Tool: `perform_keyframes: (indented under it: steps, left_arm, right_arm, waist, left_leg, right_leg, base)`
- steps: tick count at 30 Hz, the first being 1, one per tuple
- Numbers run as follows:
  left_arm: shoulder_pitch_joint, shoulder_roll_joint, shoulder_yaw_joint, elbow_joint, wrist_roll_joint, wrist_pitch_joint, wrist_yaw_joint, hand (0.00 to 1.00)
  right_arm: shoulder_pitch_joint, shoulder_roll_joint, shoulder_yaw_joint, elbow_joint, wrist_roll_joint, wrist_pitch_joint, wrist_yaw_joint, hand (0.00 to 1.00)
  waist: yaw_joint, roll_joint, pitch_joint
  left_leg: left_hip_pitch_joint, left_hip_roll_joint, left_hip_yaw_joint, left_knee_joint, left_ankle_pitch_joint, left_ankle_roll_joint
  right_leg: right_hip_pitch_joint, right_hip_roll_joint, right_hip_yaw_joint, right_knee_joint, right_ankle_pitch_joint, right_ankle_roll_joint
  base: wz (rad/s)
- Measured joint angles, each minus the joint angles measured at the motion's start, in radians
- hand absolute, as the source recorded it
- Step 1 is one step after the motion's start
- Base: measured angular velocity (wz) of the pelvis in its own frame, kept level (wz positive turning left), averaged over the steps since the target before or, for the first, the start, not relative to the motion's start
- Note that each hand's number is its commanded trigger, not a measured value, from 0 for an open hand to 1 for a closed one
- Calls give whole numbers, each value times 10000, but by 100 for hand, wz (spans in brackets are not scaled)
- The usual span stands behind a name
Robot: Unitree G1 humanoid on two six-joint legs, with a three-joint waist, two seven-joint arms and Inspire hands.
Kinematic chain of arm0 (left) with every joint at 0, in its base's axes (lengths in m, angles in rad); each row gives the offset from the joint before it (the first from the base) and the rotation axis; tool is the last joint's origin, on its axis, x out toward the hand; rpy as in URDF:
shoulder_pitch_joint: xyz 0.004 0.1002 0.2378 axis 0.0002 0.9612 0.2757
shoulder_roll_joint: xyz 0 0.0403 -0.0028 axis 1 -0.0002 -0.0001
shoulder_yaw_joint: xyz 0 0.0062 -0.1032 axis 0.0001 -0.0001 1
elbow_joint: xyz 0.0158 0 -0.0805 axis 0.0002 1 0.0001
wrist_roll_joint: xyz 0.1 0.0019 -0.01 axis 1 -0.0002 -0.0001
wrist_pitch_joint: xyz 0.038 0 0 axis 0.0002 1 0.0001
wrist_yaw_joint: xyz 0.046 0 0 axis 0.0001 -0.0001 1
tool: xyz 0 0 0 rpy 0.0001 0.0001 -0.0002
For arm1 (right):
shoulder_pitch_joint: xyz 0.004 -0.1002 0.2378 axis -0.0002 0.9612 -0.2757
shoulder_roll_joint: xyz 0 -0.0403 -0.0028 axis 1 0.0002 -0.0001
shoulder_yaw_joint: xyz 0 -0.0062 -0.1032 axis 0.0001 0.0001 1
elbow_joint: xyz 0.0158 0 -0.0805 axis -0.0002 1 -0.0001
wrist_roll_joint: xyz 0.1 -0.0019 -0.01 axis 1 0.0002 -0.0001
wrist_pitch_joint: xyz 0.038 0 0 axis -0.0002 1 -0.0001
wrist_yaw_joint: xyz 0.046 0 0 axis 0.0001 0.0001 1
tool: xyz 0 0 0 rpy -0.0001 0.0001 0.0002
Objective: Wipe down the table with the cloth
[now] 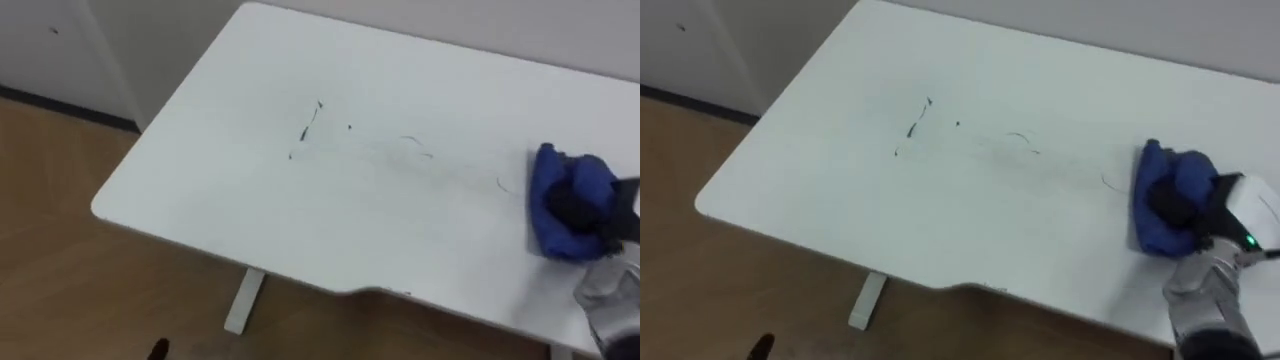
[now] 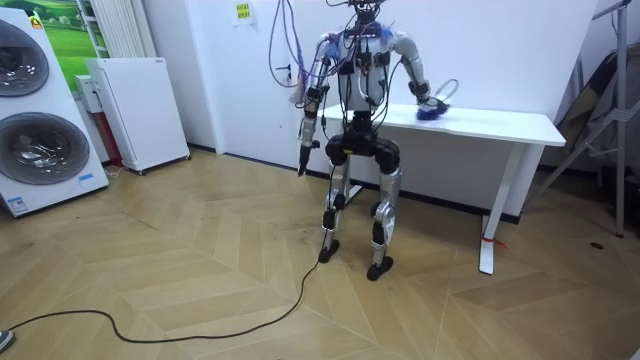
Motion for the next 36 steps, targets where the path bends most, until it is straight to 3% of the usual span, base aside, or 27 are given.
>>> perform_keyframes:
  steps: [3,4,8,11,12,13,14,15,18,19,23,26,27,29,30,31,32,33,34,36]
  left_arm:
    - [-222,15,-136,332,-6,18,-64,0]
    - [-153,15,-176,311,-35,63,-64,0]
    - [414,109,-200,149,-83,209,-53,0]
    - [706,112,-119,31,-14,237,-110,0]
    - [812,110,-30,5,-2,239,-151,0]
    - [919,76,211,-215,146,240,-180,0]
    - [968,73,318,-279,178,222,-167,0]
    - [951,98,498,-358,208,163,-106,0]
    - [926,183,829,-634,287,-43,-2,0]
    - [880,181,979,-684,271,-175,3,0]
    - [555,122,979,-678,259,-365,31,0]
    - [543,62,676,-610,75,-470,16,0]
    - [551,35,550,-609,105,-463,-19,0]
    - [575,20,482,-545,130,-457,-61,0]
    - [516,11,420,-292,101,-441,-74,0]
    - [380,12,357,-68,117,-303,-80,0]
    - [264,16,301,-7,110,-226,-79,0]
    - [64,12,178,150,94,-130,-96,0]
    - [-24,4,63,144,89,-62,-104,0]
    - [-93,-17,43,131,88,-65,-140,0]
  right_arm:
    - [-1219,378,1054,-293,-458,-32,467,100]
    - [-1418,378,1151,-358,-557,-165,514,100]
    - [-1402,366,1108,-390,-540,-539,511,100]
    - [-569,286,641,238,-445,-859,436,100]
    - [-24,286,213,163,-312,-1320,83,100]
    - [383,293,-222,232,-231,-1715,-86,100]
    - [642,298,-487,245,-99,-1847,-176,100]
    - [1185,299,-939,294,197,-1993,-291,100]
    - [2273,92,-1949,583,409,-2162,-387,100]
    - [2460,25,-2356,885,575,-2182,-422,100]
    - [2764,-173,-2747,1216,695,-2095,-685,100]
    - [2401,-173,-2597,1152,681,-1591,-676,100]
    - [2116,-171,-2438,1126,590,-1252,-681,100]
    - [1488,-165,-1978,1009,282,-734,-547,100]
    - [871,-104,-1439,842,69,-473,-408,100]
    - [422,-50,-885,468,-421,-325,-253,100]
    - [208,-27,-604,252,-659,-306,-155,100]
    - [-234,34,-71,-141,-925,-297,-63,100]
    - [-693,114,459,-280,-1006,-347,30,100]
    - [-1139,175,944,-358,-1023,-466,192,100]
  waist:
    - [302,-106,159]
    - [585,-164,184]
    - [689,-187,178]
    - [478,-177,180]
    - [310,-171,164]
    - [-92,-169,155]
    - [-267,-167,155]
    - [-533,-187,104]
    - [-965,-317,-152]
    - [-1079,-324,-154]
    - [-1073,-290,-139]
    - [-908,-176,-73]
    - [-635,-162,-68]
    - [-277,-183,-52]
    - [-113,-162,25]
    - [-107,-116,48]
    - [-76,-103,58]
    - [105,-35,144]
    - [297,3,171]
    - [645,52,181]
  left_leg:
    - [-169,-26,-248,23,131,-25]
    - [-214,-37,-307,22,128,-26]
    - [-251,-158,-523,-31,133,-5]
    - [-244,-189,-504,-31,136,9]
    - [-239,-217,-473,-31,145,22]
    - [-206,-282,-462,-25,150,31]
    - [-149,-300,-455,-26,150,33]
    - [7,-336,-407,-19,131,65]
    - [192,-413,-222,32,68,170]
    - [296,-413,-207,32,40,210]
    - [456,-402,-191,-6,12,238]
    - [446,-386,-199,-18,-8,214]
    - [387,-382,-180,8,-16,209]
    - [252,-371,-224,7,-8,221]
    - [188,-355,-249,26,7,246]
    - [29,-352,-322,48,34,241]
    - [-55,-352,-340,37,63,237]
    - [-114,-335,-326,30,103,227]
    - [-115,-322,-274,17,134,218]
    - [-130,-323,-285,-30,133,217]
  right_leg:
    - [-110,66,-41,-73,90,-99]
    - [-99,84,-49,-160,89,-97]
    - [141,63,-211,-400,39,-5]
    - [266,25,-280,-385,12,38]
    - [295,-3,-284,-403,7,47]
    - [458,-55,-411,-455,-32,109]
    - [602,-65,-454,-514,-34,114]
    - [869,-83,-503,-634,-41,124]
    - [1161,-165,-607,-711,-139,278]
    - [1276,-170,-626,-718,-139,278]
    - [1335,-175,-573,-711,-139,276]
    - [1179,-133,-272,-564,-152,251]
    - [953,-101,-53,-521,-182,276]
    - [680,3,244,-481,-73,210]
    - [529,30,279,-380,58,69]
    - [338,60,294,-346,99,16]
    - [223,77,332,-315,107,3]
    - [83,124,462,-280,136,-29]
    - [-3,125,500,-245,141,-43]
    - [-51,122,463,-261,104,-46]
  base:
    - [19]
    - [33]
    - [41]
    - [23]
    - [23]
    - [30]
    - [40]
    - [33]
    - [8]
    - [-4]
    - [-16]
    - [-30]
    - [-50]
    - [-58]
    - [-34]
    - [-19]
    - [0]
    - [-5]
    - [-6]
    - [13]
